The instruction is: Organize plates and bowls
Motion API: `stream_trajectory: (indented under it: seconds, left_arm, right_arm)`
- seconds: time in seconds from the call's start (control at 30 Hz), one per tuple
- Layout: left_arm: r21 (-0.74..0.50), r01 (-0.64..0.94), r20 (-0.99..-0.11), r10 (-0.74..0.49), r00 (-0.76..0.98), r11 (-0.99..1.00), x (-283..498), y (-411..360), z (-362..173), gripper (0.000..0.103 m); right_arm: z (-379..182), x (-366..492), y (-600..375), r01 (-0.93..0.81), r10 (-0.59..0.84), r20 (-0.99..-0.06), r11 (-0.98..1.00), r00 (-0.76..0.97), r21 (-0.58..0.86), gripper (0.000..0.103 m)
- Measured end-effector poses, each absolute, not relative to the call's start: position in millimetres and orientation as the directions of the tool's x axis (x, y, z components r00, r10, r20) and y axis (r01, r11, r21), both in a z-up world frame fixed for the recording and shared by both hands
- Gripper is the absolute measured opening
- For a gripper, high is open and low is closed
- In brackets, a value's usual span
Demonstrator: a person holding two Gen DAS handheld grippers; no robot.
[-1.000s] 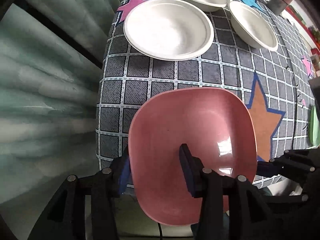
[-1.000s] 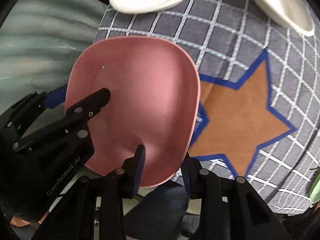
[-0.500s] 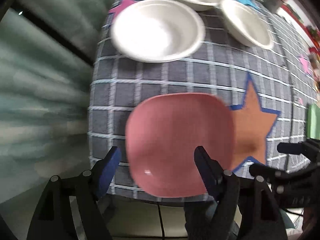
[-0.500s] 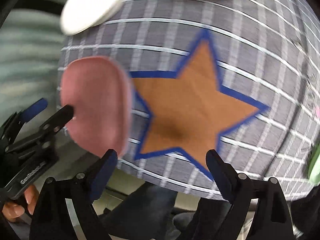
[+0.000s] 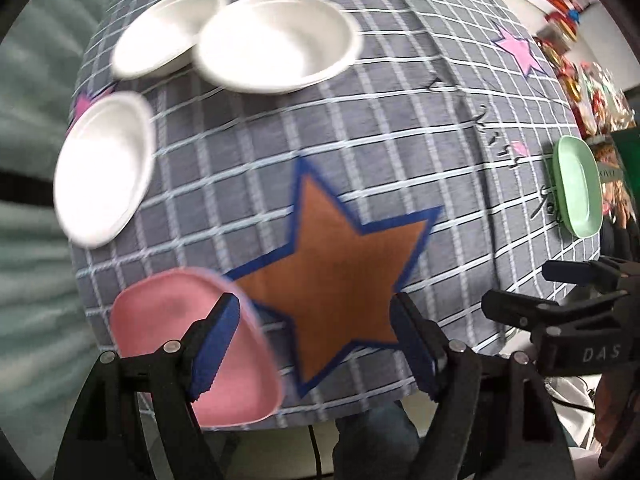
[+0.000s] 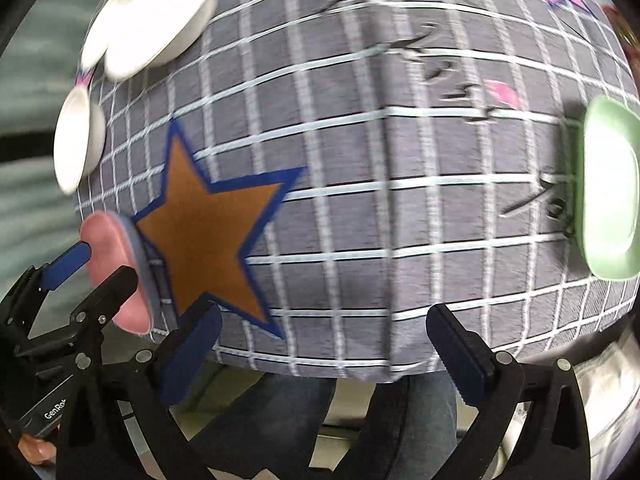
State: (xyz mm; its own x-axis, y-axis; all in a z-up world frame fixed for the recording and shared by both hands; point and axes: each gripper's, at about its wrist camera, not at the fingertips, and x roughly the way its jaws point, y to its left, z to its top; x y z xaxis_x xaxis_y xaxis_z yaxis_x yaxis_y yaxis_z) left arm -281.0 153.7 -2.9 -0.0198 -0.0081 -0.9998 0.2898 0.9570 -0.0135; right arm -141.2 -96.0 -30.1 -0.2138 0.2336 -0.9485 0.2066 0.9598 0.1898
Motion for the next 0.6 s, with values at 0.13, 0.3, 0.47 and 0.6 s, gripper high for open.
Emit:
stream_trajectory:
  seconds: [0.13, 0.3, 0.47, 0.6]
  left_arm:
    - [0.002, 0.309, -1.000, 0.008, -0.021, 0.951, -271.8, 108.2, 1.2, 0.080]
    - [0.010, 0.322, -0.999, 0.022, -0.034, 0.947, -260.9, 45.2, 2.1, 0.080]
    - [0.005, 0.345, -0.999, 0.022, -0.044, 0.938, -255.7, -22.0, -2.8, 0.080]
    - [-0.016, 0.384, -0.999, 0.004, -0.052, 0.923, -252.7, -77.3, -9.0, 0.080]
  right_arm:
    - [-26.4, -136.6, -125.7, 0.230, 0.247, -0.947, 0.953, -0.204, 0.199, 0.103]
    - [-12.7, -126.8, -175.9, 0.226, 0.227, -0.959, 0.956, -0.172, 0.186, 0.103]
    - [5.7, -116.4, -239.0, 0.251, 0.180, -0.977, 0.957, -0.111, 0.148, 0.103]
    - [9.6, -119.0, -310.4, 0.330, 0.134, -0.988, 0.939, -0.081, 0.101, 0.103]
